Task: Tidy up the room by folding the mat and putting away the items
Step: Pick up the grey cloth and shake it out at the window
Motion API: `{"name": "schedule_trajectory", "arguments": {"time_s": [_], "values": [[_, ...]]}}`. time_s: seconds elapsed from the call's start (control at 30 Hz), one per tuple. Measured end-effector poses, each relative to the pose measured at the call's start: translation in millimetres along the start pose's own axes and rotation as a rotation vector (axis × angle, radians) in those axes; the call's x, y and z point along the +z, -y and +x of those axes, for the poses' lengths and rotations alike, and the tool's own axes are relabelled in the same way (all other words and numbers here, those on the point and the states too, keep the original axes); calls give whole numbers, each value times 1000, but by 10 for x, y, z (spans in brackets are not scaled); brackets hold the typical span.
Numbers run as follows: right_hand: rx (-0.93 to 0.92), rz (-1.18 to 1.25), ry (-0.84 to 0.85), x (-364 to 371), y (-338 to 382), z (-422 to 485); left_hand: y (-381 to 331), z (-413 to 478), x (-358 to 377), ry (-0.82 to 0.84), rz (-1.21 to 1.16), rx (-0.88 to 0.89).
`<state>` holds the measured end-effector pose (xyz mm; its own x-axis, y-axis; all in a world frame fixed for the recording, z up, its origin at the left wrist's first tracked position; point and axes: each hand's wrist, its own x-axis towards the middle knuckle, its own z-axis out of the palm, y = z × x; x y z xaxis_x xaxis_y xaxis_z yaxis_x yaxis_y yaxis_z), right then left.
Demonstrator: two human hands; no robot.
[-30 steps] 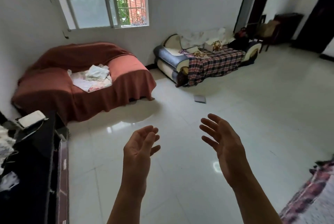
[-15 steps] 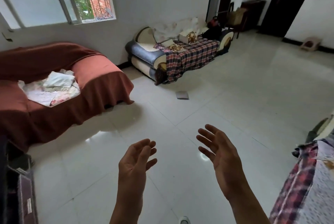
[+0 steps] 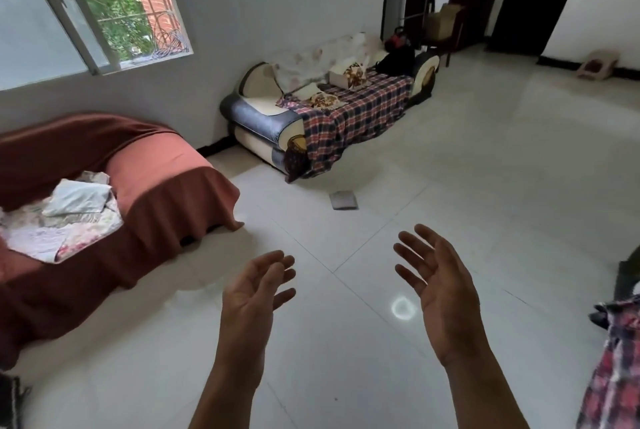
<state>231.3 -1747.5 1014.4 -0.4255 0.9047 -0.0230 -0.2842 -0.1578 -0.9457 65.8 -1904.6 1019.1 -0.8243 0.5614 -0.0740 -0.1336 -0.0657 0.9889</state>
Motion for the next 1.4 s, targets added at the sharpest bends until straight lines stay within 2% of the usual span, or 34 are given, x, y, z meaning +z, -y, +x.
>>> {"name": "schedule_trajectory", "arguments": {"time_s": [0.27,0.53,0.67,0.83,1.07,1.4], "values": [[17,-83,-69,253,-268,1040,196,1285,200,24,-45,-73],[-30,-147,-151,1066,-244,2370,-80,3015,84,73,-124,-65],[-53,-174,-131,1462,-299,2870,-208,3748,80,100,-120,-36],[-31,-150,-164,1684,-557,3536,-74,4418,230,150,-74,-120],[25,-106,-258,1695,-862,4921,166,5655,733,148,51,-147],[7,-41,-356,1620,-670,6656,-65,7259,1806,279,139,-102]]}}
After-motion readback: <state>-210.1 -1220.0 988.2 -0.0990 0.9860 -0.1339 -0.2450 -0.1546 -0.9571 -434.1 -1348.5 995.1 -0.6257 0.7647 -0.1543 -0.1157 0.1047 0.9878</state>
